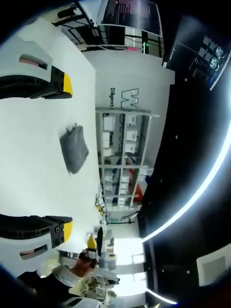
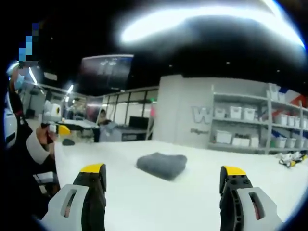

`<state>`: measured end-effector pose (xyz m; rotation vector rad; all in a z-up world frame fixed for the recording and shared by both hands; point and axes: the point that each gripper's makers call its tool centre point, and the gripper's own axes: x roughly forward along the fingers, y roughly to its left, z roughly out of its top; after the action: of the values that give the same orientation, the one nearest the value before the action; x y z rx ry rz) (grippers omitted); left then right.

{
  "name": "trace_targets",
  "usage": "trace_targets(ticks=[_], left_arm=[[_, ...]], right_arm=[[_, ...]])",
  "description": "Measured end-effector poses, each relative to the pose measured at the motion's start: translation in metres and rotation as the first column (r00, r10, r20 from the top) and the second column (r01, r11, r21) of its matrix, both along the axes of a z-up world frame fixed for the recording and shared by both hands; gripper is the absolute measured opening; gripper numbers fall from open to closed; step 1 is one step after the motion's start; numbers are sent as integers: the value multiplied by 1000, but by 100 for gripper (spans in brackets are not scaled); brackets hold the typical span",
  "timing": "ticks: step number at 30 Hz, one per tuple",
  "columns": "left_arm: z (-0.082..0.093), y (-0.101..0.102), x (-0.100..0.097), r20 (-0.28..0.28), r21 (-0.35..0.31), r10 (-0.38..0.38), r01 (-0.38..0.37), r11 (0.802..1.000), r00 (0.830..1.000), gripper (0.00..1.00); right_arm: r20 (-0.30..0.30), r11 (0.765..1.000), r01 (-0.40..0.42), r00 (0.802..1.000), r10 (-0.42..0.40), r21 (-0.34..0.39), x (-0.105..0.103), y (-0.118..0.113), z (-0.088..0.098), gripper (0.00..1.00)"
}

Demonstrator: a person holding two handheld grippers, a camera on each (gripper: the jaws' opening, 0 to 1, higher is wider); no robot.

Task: Open the folded towel by lifting each exposed corner and separating the folded layers until the towel lies flat within the target outline without major curled edges

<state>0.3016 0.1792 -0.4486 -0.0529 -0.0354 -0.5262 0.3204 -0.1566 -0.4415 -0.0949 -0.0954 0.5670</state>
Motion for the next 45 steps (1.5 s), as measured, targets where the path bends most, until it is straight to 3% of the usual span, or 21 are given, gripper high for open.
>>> trace_targets(ticks=[4,7,13,24,45], left_arm=[[5,0,-2,10,-76,-25,26,997,1000,98],[6,1,-3,10,-88,-33,34,996,999,97],[3,6,-2,0,-60,-13,13,998,1000,97],[4,11,-3,-3,-66,-5,5,998,1000,93],[8,23,-6,7,-39,16,-15,999,1000,100]], right_arm=[[0,1000,-6,1000,6,11,0,4,5,100],[-12,1000,-8,1000,8,14,0,9,5,100],[-13,1000,-15,1000,16,13,0,17,8,100],[-18,999,-34,999,35,26,-2,22,11,100],[-36,998,-63,997,63,8,-3,36,9,100]])
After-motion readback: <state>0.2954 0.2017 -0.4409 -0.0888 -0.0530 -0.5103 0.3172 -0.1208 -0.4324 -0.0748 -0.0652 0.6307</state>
